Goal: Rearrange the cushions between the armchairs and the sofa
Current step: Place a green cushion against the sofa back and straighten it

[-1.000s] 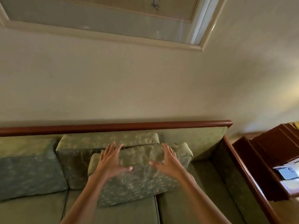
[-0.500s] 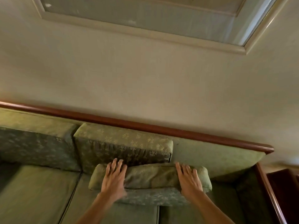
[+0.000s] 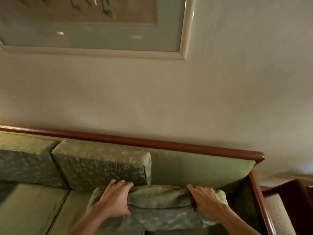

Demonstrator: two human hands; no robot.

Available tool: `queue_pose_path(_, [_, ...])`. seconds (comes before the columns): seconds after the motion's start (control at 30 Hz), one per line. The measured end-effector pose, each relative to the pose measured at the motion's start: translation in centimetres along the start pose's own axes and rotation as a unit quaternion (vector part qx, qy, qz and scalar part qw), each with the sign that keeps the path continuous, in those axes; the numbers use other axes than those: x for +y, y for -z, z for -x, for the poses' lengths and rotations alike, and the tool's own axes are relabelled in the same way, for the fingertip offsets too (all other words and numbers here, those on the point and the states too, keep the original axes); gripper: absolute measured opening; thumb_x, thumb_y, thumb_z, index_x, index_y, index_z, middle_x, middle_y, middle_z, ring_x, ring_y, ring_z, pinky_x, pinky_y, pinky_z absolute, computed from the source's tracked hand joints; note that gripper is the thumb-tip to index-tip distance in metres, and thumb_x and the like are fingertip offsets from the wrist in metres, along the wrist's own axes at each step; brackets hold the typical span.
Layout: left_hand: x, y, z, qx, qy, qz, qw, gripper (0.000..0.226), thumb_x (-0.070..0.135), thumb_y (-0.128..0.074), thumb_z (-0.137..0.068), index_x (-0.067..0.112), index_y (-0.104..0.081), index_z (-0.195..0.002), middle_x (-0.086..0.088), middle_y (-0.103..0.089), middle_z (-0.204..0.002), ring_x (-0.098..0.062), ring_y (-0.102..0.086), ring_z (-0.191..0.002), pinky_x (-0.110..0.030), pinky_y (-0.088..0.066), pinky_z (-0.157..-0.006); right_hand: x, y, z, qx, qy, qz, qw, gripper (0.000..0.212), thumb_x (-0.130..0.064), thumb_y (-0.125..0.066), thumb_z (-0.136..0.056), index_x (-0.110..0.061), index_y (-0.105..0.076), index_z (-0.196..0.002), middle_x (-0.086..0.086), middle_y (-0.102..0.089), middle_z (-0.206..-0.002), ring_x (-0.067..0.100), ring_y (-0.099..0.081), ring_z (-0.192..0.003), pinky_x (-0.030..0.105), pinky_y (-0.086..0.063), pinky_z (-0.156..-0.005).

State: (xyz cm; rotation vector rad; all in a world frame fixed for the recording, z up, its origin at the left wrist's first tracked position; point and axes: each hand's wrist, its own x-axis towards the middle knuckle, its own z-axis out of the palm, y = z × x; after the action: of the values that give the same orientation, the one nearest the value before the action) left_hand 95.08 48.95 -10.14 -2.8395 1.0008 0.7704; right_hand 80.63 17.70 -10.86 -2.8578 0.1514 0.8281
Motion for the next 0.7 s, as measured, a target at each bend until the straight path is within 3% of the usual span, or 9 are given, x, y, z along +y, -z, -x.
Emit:
queue_pose_path(0.17, [9.1,3.8,-6.1,-0.003,-0.083,-0.021,0.996,0.117,0.067,-0.08,-0.061,0.016,-0.031,-0.154,-0.003,-0.043,-0.154,-0.019,-0.037,-0.142,-0.039,-0.018,-0.119,11.1,2.9,3.7,0.035,-0.035,-0.015,0.999,0.068,-0.035,-0.069,-0.077,-0.021,-0.041,-0.137,0.0,-0.06,-0.13,0.025,-0.056,-0.122,0.038,-0.04,-0.096])
queue_pose_path(0.37, [15.9,3.7,-13.2,0.038,-0.129,-0.016,0.991,0.11,0.063,-0.081,-0.063,0.017,-0.035,-0.151,-0.002,-0.047,-0.149,-0.022,-0.038,-0.14,-0.043,-0.021,-0.118,20.5,1.5,2.8,0.069,-0.086,0.017,0.994,0.088,-0.046,-0.072,-0.073,-0.025,-0.031,-0.148,0.0,-0.046,-0.143,0.023,-0.041,-0.134,0.045,-0.027,-0.113])
queue_pose_path(0.43, [16.2,1.9,-15.5,0.059,-0.1,-0.017,0.993,0.106,0.06,-0.08,-0.067,0.02,-0.031,-0.152,0.0,-0.042,-0.151,-0.023,-0.034,-0.141,-0.042,-0.022,-0.117,21.3,0.2,1.8,0.078,-0.119,0.017,0.99,0.088,-0.04,-0.07,-0.078,-0.025,-0.024,-0.152,0.004,-0.036,-0.148,0.027,-0.033,-0.137,0.047,-0.028,-0.114])
queue_pose_path(0.5, [15.2,-0.1,-16.9,0.071,-0.032,-0.001,0.997,0.104,0.051,-0.076,-0.078,0.026,-0.015,-0.157,-0.004,-0.026,-0.161,-0.027,-0.022,-0.148,-0.042,-0.018,-0.12,20.8,-1.4,0.5,0.073,-0.141,0.009,0.987,0.092,-0.025,-0.064,-0.086,-0.024,-0.006,-0.158,0.012,-0.021,-0.159,0.035,-0.021,-0.145,0.051,-0.026,-0.117])
queue_pose_path(0.57, [13.8,-1.9,-17.3,0.049,0.023,0.01,0.998,0.108,0.049,-0.071,-0.084,0.036,0.007,-0.158,-0.009,0.0,-0.168,-0.033,-0.003,-0.153,-0.048,-0.009,-0.123,20.0,-2.9,-0.7,0.043,-0.147,0.004,0.988,0.095,-0.016,-0.058,-0.09,-0.026,0.008,-0.158,0.018,0.005,-0.165,0.041,0.003,-0.151,0.055,-0.01,-0.121])
queue_pose_path(0.63, [12.7,-3.2,-17.0,0.021,0.019,-0.004,1.0,0.113,0.053,-0.07,-0.083,0.043,0.016,-0.154,-0.008,0.014,-0.167,-0.035,0.01,-0.153,-0.053,-0.002,-0.122,19.6,-4.3,-1.4,0.029,-0.152,-0.013,0.988,0.095,-0.017,-0.054,-0.092,-0.028,0.014,-0.157,0.018,0.022,-0.162,0.042,0.023,-0.147,0.06,0.003,-0.119])
queue_pose_path(0.7, [12.4,-3.4,-16.5,-0.008,0.005,-0.006,1.0,0.108,0.055,-0.066,-0.086,0.046,0.018,-0.152,-0.007,0.018,-0.166,-0.033,0.016,-0.152,-0.054,0.001,-0.122,19.6,-4.9,-1.8,0.031,-0.163,-0.034,0.986,0.088,-0.02,-0.049,-0.096,-0.031,0.015,-0.156,0.018,0.024,-0.162,0.039,0.032,-0.143,0.063,0.006,-0.118])
